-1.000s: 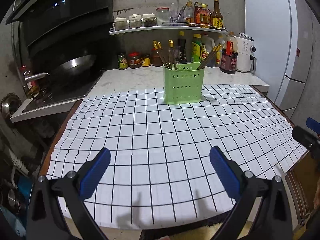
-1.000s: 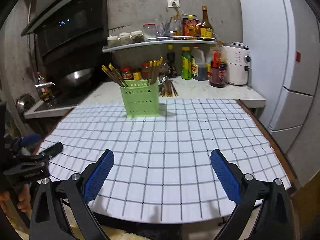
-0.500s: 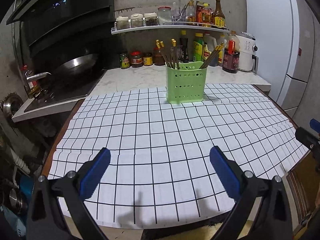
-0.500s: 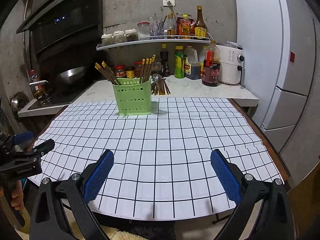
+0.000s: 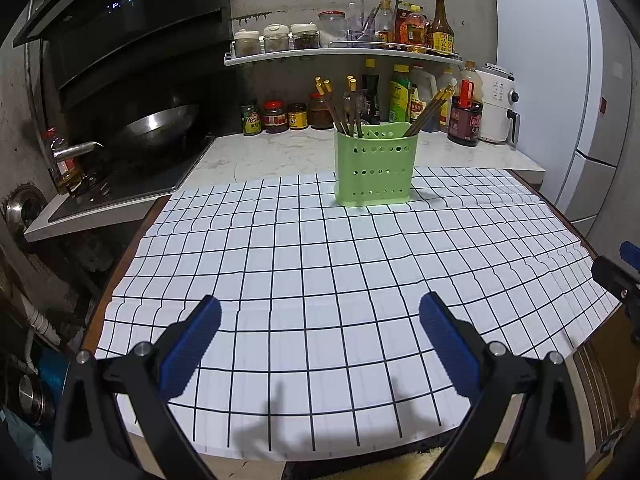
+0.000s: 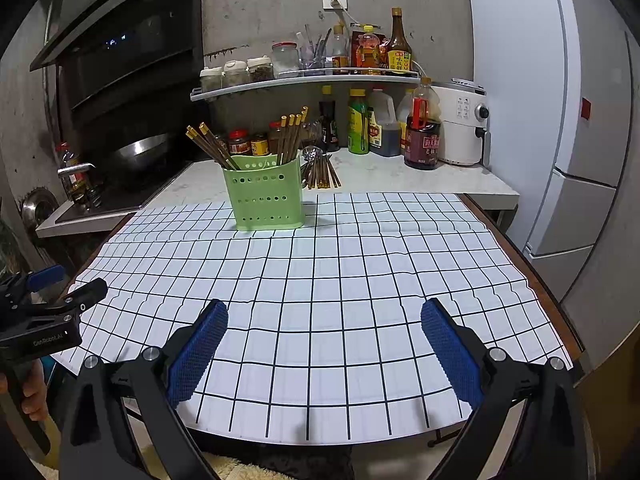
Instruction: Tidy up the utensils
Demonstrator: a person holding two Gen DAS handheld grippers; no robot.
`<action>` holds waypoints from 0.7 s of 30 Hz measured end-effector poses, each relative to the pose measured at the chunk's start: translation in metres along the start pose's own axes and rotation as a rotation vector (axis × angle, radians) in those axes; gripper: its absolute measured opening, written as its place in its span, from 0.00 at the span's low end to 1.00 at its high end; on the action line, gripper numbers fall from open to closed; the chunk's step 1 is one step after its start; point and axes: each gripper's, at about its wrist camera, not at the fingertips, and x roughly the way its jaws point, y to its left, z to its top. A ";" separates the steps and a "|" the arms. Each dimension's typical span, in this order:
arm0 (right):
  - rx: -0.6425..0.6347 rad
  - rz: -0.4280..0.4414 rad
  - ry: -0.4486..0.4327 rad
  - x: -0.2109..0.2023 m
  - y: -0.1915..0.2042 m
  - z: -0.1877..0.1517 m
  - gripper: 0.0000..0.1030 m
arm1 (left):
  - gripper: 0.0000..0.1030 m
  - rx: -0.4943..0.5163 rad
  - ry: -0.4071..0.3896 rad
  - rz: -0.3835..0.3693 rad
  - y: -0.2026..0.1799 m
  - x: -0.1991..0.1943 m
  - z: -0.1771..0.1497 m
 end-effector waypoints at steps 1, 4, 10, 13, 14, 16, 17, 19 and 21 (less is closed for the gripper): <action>0.000 -0.002 0.000 0.000 0.000 0.000 0.94 | 0.94 0.000 0.000 -0.001 0.000 0.001 0.000; 0.006 0.000 0.002 0.002 -0.001 0.000 0.94 | 0.94 0.001 0.003 0.002 -0.001 0.001 0.000; 0.005 -0.001 0.003 0.002 -0.001 0.000 0.94 | 0.94 0.001 0.004 0.005 0.000 0.002 0.000; 0.009 0.000 0.004 0.003 -0.002 0.000 0.94 | 0.94 0.002 0.006 0.003 0.000 0.003 0.000; 0.009 -0.001 0.004 0.003 -0.003 -0.001 0.94 | 0.94 0.002 0.007 0.004 0.000 0.004 0.000; 0.011 0.000 0.004 0.003 -0.003 -0.002 0.94 | 0.94 0.002 0.007 0.005 0.001 0.004 0.000; 0.009 0.000 0.004 0.003 -0.003 -0.001 0.94 | 0.94 0.002 0.007 0.005 0.001 0.004 0.000; 0.009 0.000 0.005 0.003 -0.003 -0.001 0.94 | 0.94 0.003 0.007 0.006 0.002 0.005 0.001; 0.010 0.000 0.007 0.003 -0.003 -0.001 0.94 | 0.94 0.002 0.009 0.003 0.002 0.005 0.000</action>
